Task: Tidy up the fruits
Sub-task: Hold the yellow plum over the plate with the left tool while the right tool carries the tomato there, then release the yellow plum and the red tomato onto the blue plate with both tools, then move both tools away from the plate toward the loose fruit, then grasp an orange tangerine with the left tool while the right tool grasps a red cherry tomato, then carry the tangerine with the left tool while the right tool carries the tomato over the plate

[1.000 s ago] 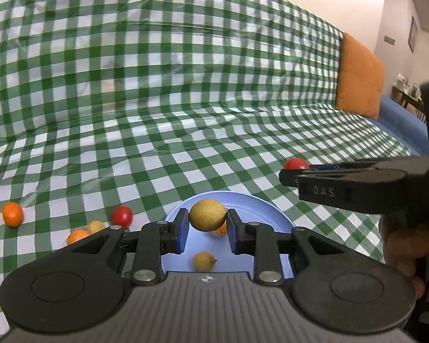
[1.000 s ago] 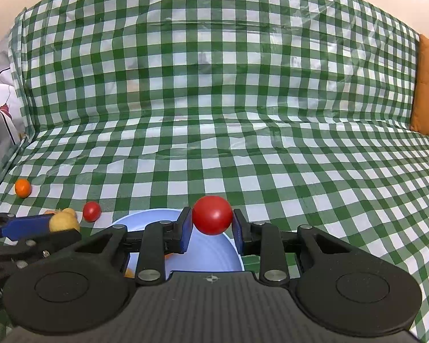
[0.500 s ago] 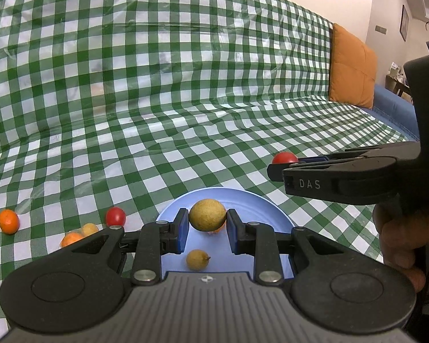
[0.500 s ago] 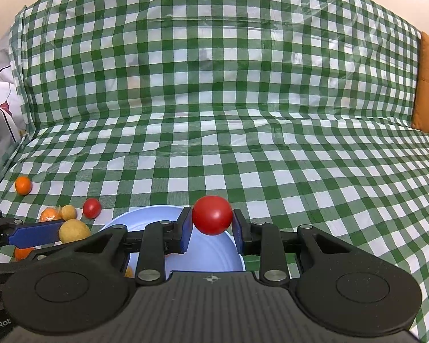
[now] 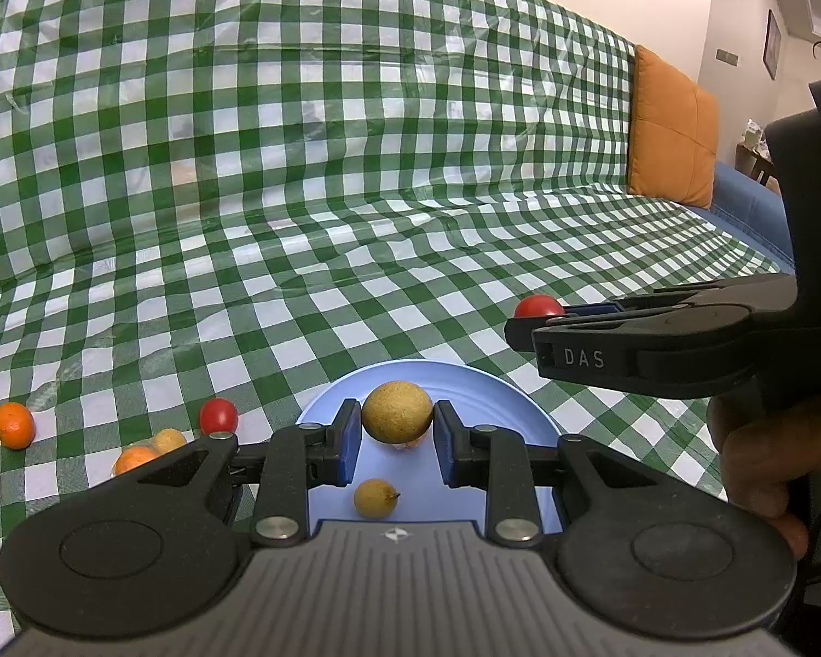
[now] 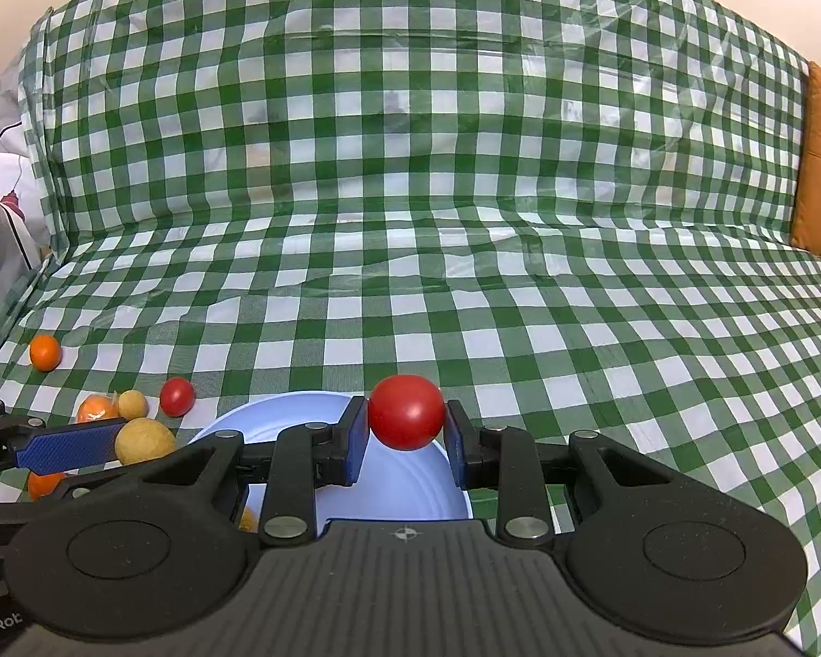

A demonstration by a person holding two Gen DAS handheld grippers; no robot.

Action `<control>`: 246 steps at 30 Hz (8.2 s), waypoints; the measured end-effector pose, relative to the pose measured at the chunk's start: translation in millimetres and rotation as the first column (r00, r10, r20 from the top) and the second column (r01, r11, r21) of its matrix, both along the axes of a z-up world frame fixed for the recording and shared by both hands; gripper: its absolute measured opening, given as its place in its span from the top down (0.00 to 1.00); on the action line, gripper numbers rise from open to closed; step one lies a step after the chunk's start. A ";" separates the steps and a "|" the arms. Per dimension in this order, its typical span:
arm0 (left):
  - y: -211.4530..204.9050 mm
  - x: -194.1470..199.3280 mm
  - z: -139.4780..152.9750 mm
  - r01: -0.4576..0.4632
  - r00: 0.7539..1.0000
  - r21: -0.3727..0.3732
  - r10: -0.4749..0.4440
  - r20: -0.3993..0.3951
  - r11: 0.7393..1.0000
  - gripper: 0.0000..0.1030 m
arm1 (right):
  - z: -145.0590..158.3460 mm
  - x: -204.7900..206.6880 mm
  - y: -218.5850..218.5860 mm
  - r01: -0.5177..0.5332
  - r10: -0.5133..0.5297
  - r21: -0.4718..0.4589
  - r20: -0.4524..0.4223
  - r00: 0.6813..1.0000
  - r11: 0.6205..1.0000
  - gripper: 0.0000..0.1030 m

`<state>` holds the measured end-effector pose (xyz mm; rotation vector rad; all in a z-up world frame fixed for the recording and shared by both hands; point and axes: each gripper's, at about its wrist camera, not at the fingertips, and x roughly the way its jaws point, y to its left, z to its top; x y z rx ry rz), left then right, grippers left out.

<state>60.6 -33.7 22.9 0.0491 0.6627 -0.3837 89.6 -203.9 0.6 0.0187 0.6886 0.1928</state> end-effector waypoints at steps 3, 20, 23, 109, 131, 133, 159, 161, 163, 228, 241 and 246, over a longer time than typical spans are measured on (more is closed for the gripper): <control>-0.2 0.2 -0.2 0.000 1.000 0.001 0.000 0.000 1.000 0.70 | -0.1 0.0 0.2 0.000 0.000 0.001 -0.001 1.000 1.000 0.70; -2.7 -2.4 -0.5 0.002 1.000 -0.001 -0.002 0.001 1.000 0.70 | -0.4 0.4 1.7 -0.004 0.004 -0.001 -0.003 1.000 1.000 0.70; -4.8 -3.7 -1.6 0.007 1.000 0.001 -0.007 0.001 1.000 0.70 | -1.3 0.6 3.0 0.018 -0.018 -0.004 -0.010 1.000 1.000 0.70; -8.6 -7.8 -6.2 0.035 0.999 0.004 -0.035 -0.006 0.999 0.63 | -2.3 0.1 5.0 -0.001 0.001 -0.045 0.004 1.000 0.999 0.59; 58.1 27.3 14.3 -0.129 0.991 -0.051 0.127 -0.034 0.990 0.65 | 4.2 5.3 20.4 -0.018 0.019 -0.022 0.025 1.000 1.000 0.59; 70.2 32.8 16.9 -0.152 0.988 -0.047 0.151 -0.032 0.987 0.66 | 5.8 6.9 24.1 -0.020 0.021 -0.011 0.032 0.999 1.000 0.61; 287.1 89.7 -10.7 -0.658 0.743 -0.277 0.544 -0.390 0.700 0.70 | -1.8 34.4 125.6 -0.167 0.173 0.143 -0.026 0.985 0.976 0.69; 284.2 92.9 -16.3 -0.646 0.748 -0.279 0.516 -0.418 0.711 0.70 | -5.8 42.3 132.9 -0.172 0.180 0.156 -0.043 0.983 0.973 0.69; 277.7 96.6 -18.7 -0.625 0.759 -0.264 0.495 -0.423 0.734 0.70 | -12.0 50.9 140.9 -0.176 0.191 0.168 -0.076 0.979 0.970 0.69; 146.2 16.2 17.7 -0.403 0.910 0.025 0.403 -0.097 0.915 0.62 | 33.9 -14.8 43.7 -0.128 0.119 0.147 0.069 0.990 0.981 0.70; 80.7 -6.1 15.6 -0.262 0.964 0.043 0.264 -0.037 0.964 0.62 | 9.5 -28.9 -17.9 -0.061 0.061 -0.002 0.035 0.998 0.998 0.70; 69.5 1.6 7.9 -0.247 0.968 0.055 0.249 -0.041 0.967 0.62 | 4.2 -24.1 -33.3 -0.041 0.041 -0.012 0.030 0.999 0.999 0.70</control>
